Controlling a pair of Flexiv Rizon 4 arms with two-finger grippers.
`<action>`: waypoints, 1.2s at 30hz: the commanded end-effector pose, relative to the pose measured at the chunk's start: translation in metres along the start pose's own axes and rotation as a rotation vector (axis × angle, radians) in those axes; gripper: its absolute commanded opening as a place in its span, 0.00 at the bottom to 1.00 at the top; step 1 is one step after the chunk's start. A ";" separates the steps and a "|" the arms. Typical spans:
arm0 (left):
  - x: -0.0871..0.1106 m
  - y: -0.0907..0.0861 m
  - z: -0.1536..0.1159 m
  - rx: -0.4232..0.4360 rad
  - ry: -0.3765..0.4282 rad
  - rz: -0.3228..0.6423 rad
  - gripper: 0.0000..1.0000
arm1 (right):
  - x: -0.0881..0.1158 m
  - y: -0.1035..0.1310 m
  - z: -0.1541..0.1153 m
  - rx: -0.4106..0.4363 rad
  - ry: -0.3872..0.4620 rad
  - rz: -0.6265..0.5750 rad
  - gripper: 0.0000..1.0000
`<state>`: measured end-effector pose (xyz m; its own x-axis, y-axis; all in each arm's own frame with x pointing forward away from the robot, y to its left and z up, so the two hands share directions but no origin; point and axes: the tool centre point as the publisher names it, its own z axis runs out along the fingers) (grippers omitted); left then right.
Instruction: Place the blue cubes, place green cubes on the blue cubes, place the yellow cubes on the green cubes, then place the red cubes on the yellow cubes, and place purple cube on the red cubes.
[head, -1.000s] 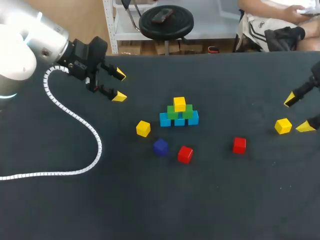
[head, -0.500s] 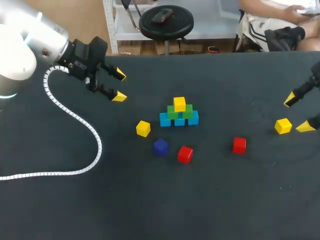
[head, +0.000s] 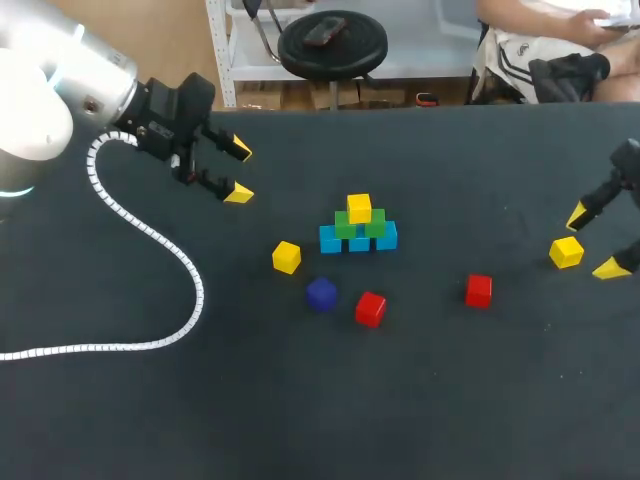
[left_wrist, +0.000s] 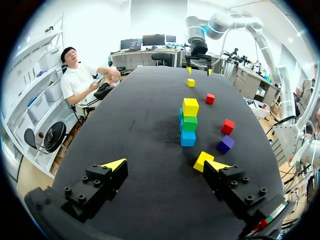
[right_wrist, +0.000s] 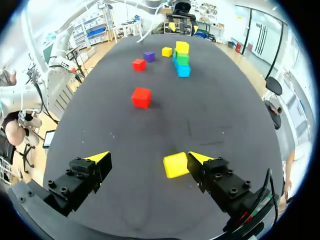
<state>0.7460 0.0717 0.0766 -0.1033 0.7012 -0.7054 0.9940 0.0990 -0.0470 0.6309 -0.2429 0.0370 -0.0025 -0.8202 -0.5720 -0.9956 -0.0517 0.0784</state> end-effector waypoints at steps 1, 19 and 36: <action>0.000 0.002 0.000 0.005 0.002 0.000 1.00 | 0.011 -0.013 -0.006 0.004 -0.022 0.000 1.00; 0.000 0.002 0.000 0.005 0.002 0.000 1.00 | 0.030 -0.020 0.004 -0.078 -0.107 -0.089 1.00; 0.000 0.002 0.000 0.005 0.002 0.000 1.00 | 0.013 -0.028 0.027 -0.119 -0.129 -0.118 1.00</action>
<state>0.7460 0.0718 0.0766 -0.1033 0.7013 -0.7054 0.9940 0.0991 -0.0471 0.6511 -0.2360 0.0093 0.0962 -0.7305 -0.6761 -0.9733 -0.2112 0.0897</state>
